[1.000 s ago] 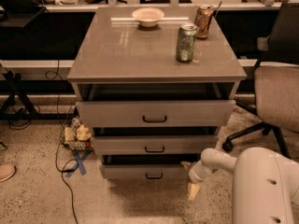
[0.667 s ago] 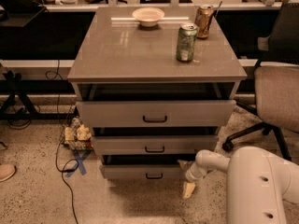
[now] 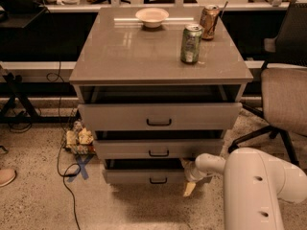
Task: Open bottom drawer
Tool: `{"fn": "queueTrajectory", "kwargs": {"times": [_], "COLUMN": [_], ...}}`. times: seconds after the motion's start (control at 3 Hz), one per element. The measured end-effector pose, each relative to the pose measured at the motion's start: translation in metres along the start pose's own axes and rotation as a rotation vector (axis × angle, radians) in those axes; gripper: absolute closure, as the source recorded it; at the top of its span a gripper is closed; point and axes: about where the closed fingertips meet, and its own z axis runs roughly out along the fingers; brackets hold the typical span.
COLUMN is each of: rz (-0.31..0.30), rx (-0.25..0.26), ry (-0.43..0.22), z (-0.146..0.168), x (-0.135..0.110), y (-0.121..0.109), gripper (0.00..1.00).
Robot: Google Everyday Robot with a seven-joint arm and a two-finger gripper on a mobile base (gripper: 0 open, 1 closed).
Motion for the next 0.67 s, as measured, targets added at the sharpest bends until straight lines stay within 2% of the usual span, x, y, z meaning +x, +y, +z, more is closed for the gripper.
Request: {"fn": "queueTrajectory", "kwargs": {"times": [0.33,0.67], "rz": [0.037,0.065], "rx": [-0.032,-0.073], "ry": [0.019,0.025], "z": [0.018,0.033], "x": [0.006,0.012], "y": [-0.007,-0.011], "gripper": [0.00,0.19]}}
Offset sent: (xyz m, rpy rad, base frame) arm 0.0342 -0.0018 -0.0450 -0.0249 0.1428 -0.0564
